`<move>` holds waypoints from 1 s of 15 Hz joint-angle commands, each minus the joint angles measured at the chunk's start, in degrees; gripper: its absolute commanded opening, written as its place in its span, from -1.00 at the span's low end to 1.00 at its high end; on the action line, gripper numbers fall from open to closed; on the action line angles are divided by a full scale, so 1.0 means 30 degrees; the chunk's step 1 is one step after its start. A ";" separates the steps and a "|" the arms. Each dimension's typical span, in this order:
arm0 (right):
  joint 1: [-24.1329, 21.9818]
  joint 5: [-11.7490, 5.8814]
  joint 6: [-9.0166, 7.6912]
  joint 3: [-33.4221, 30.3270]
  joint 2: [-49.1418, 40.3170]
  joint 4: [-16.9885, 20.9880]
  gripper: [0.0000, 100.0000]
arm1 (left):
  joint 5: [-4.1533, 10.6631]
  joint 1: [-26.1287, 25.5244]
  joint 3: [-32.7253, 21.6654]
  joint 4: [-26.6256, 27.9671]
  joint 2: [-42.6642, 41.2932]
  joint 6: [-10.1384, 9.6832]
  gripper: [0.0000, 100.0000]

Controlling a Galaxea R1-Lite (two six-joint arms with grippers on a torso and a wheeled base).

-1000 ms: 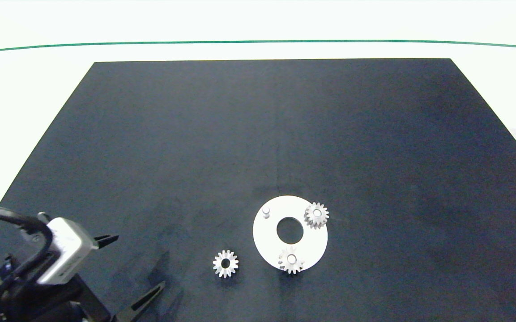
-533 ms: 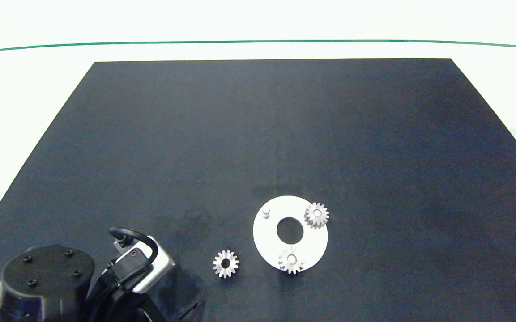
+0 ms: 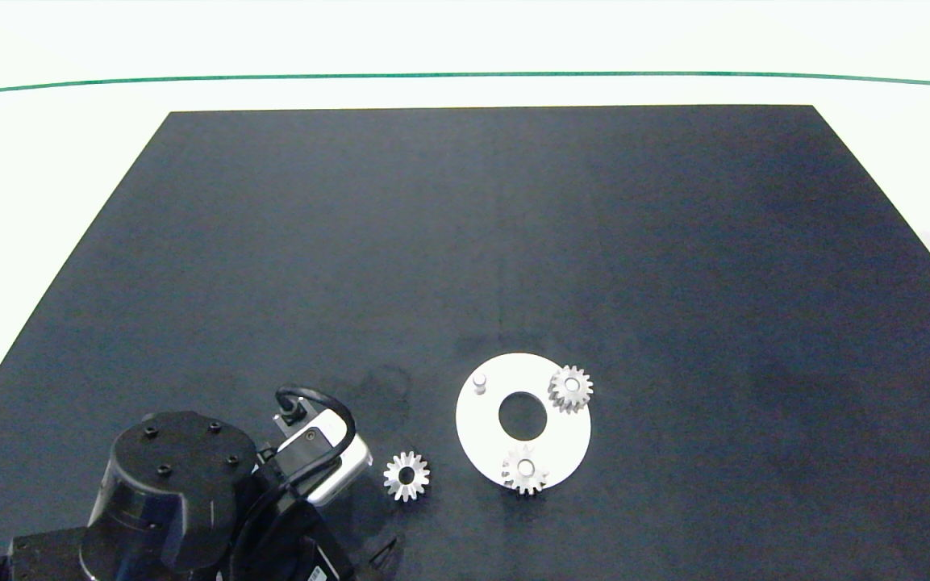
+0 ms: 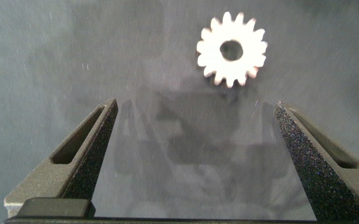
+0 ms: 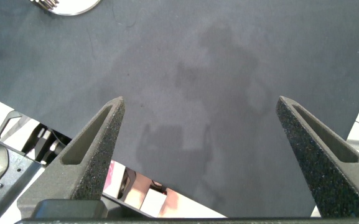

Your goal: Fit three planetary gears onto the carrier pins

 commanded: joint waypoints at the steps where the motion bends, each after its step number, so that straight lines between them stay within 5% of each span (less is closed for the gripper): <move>1: 0.0005 -0.0025 -0.0026 0.0000 0.0290 0.0081 1.00 | 0.0008 -0.0327 -0.0472 -0.0006 0.0147 -0.0007 1.00; 6: 0.0005 -0.0054 0.0004 0.0029 0.0290 0.0081 1.00 | 0.0037 -0.1001 -0.2406 0.2162 0.0499 -0.0007 1.00; 11: 0.0005 -0.0054 0.0004 0.0176 0.0231 0.0081 1.00 | 0.0096 -0.1206 -0.2816 0.1957 0.1759 -0.0007 1.00; 15: 0.0005 -0.0083 0.0033 0.0176 0.0202 0.0081 1.00 | 0.0682 -0.1353 -0.2757 0.0433 0.2843 0.0110 0.95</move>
